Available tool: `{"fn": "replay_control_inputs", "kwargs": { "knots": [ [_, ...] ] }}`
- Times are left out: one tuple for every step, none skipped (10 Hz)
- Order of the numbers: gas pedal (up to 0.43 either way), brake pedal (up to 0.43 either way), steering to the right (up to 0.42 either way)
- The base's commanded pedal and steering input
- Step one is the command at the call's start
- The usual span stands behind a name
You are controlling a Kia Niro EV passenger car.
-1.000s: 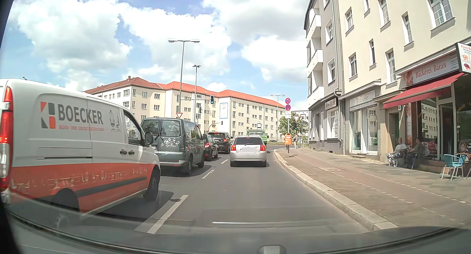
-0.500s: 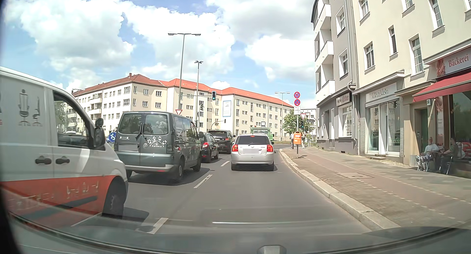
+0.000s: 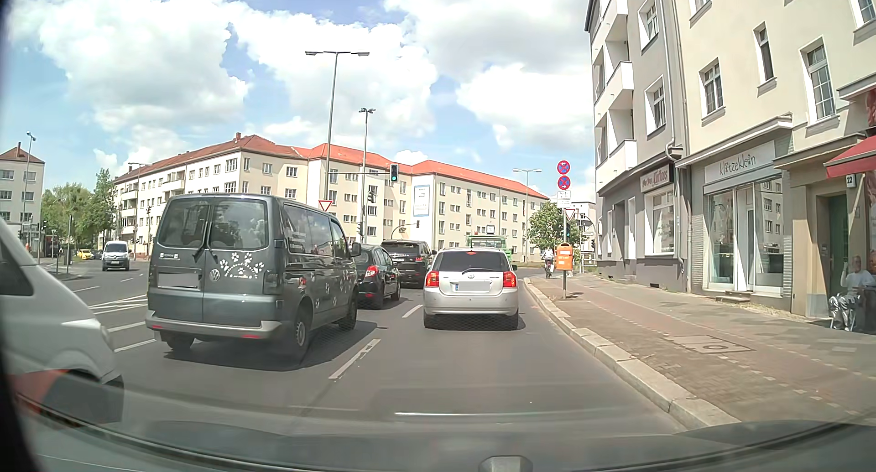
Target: Follow the waypoints while adhering to traffic rules and regulations
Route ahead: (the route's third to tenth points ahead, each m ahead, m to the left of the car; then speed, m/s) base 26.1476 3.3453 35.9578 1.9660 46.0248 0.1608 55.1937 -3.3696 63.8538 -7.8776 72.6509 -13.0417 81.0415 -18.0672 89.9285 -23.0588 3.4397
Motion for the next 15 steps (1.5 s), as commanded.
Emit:
{"fn": "replay_control_inputs", "kwargs": {
  "knots": [
    [0.0,0.274,0.005],
    [0.0,0.274,0.01],
    [0.0,0.274,0.014],
    [0.0,0.274,0.018],
    [0.0,0.274,0.02],
    [0.0,0.28,0.018],
    [0.0,0.274,0.014],
    [0.0,0.274,0.014],
    [0.0,0.274,0.014],
    [0.0,0.274,0.015],
    [0.0,0.274,0.015],
    [0.0,0.262,0.015],
    [0.0,0.25,0.015],
    [0.0,0.25,0.012],
    [0.0,0.25,0.005]
  ]
}}
